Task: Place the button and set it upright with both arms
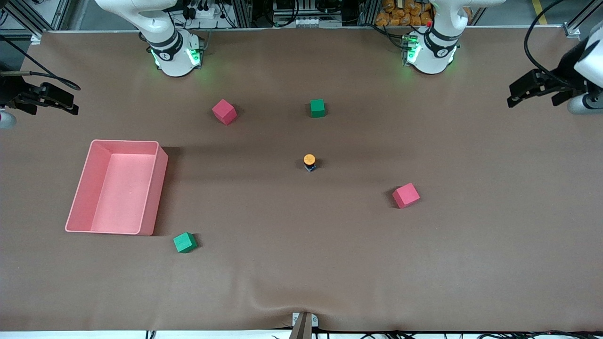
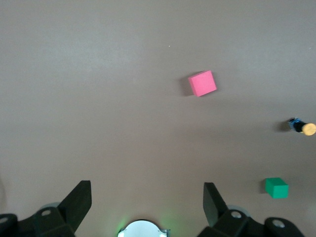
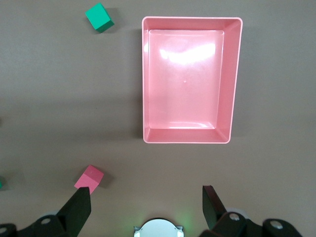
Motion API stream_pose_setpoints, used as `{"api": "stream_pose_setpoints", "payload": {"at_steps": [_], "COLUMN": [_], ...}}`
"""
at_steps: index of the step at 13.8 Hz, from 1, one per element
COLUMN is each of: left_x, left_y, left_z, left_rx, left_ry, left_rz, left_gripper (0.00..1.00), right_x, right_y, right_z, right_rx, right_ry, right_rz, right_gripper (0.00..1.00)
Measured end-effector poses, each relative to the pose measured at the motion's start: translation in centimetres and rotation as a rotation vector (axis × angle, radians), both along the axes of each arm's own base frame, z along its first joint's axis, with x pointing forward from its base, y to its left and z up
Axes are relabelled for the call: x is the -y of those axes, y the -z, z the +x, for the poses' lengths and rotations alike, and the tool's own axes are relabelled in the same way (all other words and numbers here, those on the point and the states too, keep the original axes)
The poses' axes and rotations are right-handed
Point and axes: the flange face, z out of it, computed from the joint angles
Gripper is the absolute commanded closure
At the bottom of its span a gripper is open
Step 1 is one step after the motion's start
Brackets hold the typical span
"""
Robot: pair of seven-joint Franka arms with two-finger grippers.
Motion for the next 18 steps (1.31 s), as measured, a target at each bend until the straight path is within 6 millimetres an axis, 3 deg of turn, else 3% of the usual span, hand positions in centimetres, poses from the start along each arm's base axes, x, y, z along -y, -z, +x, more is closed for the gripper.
{"api": "stream_pose_setpoints", "payload": {"at_steps": [6,18], "left_x": [-1.8,-2.3], "left_y": [1.6,1.5], "left_z": [0.7,1.2], "left_rx": [-0.024,0.013], "left_ry": [-0.022,-0.021], "left_rz": [-0.017,0.000], "left_gripper": [0.00,0.00], "right_x": [5.5,4.8], "right_y": [-1.0,-1.2], "right_z": [-1.0,-1.0], "right_rx": [0.021,0.025], "right_ry": [0.106,0.093], "right_rz": [0.000,0.001], "right_gripper": [0.00,0.00]}}
